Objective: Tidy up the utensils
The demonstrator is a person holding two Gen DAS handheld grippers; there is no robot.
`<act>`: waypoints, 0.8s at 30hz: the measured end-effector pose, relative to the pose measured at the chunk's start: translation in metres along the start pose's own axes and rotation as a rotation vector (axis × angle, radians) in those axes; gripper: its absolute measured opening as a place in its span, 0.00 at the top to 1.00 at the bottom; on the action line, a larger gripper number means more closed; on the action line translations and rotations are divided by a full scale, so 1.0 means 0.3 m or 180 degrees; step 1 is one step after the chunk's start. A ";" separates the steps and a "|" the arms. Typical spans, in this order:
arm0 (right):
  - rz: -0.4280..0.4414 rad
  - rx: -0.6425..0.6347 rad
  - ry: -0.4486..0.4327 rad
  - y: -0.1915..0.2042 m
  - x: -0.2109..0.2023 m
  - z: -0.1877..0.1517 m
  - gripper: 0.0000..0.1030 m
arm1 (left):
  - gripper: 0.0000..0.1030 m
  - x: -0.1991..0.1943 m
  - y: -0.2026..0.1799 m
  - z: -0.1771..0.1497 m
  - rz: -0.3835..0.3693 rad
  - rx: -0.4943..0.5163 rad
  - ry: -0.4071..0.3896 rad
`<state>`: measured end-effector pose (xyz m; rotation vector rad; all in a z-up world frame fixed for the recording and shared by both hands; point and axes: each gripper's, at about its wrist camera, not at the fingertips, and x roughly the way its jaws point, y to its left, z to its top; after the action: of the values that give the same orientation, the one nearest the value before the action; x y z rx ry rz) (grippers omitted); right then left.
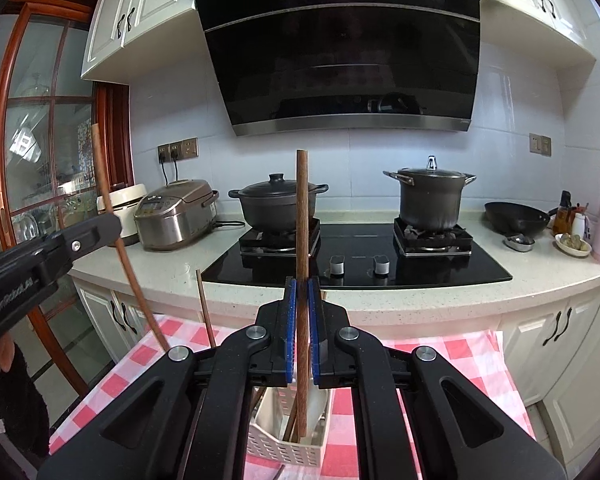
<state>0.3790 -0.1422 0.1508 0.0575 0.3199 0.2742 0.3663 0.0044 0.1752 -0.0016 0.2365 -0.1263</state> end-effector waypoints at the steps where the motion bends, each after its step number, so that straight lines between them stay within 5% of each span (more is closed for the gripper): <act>1: 0.0007 0.0008 0.0018 0.000 0.011 -0.003 0.94 | 0.94 0.020 0.004 -0.001 0.0003 -0.0019 0.0018; 20: 0.0162 0.0152 0.0707 -0.006 0.237 -0.179 0.94 | 0.94 0.280 0.068 -0.275 0.0001 -0.0208 0.0762; 24: 0.0095 0.0178 0.0753 -0.019 0.256 -0.199 0.84 | 0.82 0.279 0.091 -0.306 0.0125 -0.0200 0.0781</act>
<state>0.4316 -0.1257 0.0704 0.0853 0.5622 0.3023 0.4288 0.0222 0.0661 -0.0441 0.4852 -0.0797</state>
